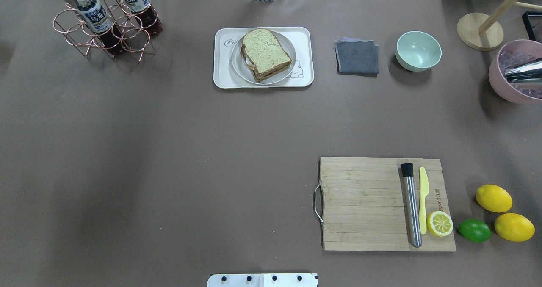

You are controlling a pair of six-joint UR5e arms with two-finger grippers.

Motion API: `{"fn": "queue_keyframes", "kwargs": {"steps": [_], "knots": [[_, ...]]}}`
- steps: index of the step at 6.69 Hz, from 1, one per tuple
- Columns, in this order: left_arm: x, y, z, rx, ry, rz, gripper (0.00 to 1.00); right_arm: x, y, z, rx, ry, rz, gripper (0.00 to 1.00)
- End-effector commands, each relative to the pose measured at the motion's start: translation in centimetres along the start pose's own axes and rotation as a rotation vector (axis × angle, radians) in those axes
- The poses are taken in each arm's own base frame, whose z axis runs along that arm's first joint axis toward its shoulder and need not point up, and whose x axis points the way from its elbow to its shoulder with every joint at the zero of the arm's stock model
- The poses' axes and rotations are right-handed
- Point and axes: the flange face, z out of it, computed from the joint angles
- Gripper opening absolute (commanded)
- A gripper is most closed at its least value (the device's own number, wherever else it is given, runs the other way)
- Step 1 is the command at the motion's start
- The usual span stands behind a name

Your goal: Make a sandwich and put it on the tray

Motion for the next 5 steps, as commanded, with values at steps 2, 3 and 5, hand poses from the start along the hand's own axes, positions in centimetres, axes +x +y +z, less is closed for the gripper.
{"fn": "queue_keyframes", "kwargs": {"steps": [2,3,5], "knots": [[-1.59,0.01,1.37,-0.032,-0.002,-0.006,0.98,1.02,0.85,1.1,-0.022,-0.006,0.024,1.0],[-1.33,-0.09,1.08,-0.025,-0.001,0.0,0.98,0.62,0.43,0.33,-0.005,-0.005,0.015,1.0],[-1.58,0.2,1.51,-0.034,0.0,0.002,0.98,0.54,0.19,0.42,-0.003,-0.012,0.01,1.0]]}}
